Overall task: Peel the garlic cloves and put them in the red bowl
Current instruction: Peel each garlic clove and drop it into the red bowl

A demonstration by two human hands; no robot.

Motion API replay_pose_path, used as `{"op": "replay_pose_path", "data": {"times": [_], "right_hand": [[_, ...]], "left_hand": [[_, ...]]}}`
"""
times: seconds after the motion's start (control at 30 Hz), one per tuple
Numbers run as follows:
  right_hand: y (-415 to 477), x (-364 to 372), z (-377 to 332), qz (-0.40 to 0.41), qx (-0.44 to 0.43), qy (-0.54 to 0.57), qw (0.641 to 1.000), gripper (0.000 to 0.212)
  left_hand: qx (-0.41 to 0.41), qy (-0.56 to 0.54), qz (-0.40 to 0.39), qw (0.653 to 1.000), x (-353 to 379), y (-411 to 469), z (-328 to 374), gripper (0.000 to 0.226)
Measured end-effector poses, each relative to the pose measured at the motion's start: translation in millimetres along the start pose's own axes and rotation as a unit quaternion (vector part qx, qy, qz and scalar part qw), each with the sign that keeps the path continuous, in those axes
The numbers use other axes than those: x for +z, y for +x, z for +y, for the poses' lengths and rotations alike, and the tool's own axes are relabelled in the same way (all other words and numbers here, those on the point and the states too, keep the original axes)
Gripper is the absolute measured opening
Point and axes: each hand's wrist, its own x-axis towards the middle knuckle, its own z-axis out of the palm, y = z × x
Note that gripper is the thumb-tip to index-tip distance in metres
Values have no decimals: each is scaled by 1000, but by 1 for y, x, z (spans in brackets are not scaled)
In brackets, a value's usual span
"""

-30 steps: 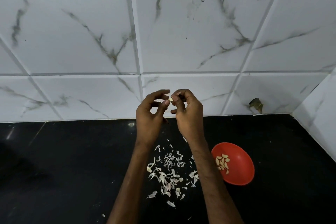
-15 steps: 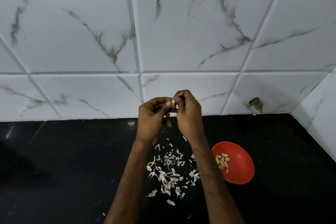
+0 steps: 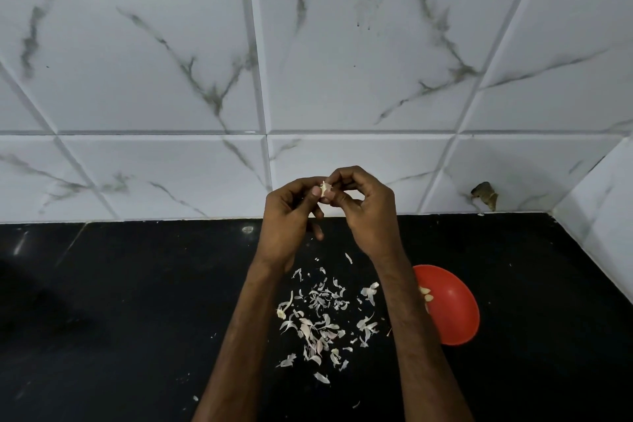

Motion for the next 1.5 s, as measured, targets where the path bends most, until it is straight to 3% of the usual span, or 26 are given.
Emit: {"op": "replay_pose_path", "data": {"times": [0.17, 0.33, 0.5, 0.87, 1.23, 1.4, 1.5], "right_hand": [[2, -6, 8, -12, 0, -27, 1000, 13], [3, -8, 20, -66, -14, -36, 997, 3], [3, 0, 31, -53, -54, -81, 994, 7], [-1, 18, 37, 13, -105, -117, 987, 9], [-3, 17, 25, -25, -3, 28, 999, 6], [0, 9, 25, -6, 16, -60, 998, 19], [0, 8, 23, -6, 12, -96, 995, 12]], "left_hand": [[-12, 39, -56, 998, -10, -1, -1, 22], [-31, 0, -74, 997, -11, 0, -4, 23], [-69, -39, -76, 994, -8, -1, -7, 28], [-112, -109, -50, 986, -7, -2, -8, 18], [-92, -184, 38, 978, -7, 2, -3, 14], [-99, -198, 70, 973, -12, 3, -2, 9], [-102, -199, 82, 971, -11, 3, -1, 7]]}}
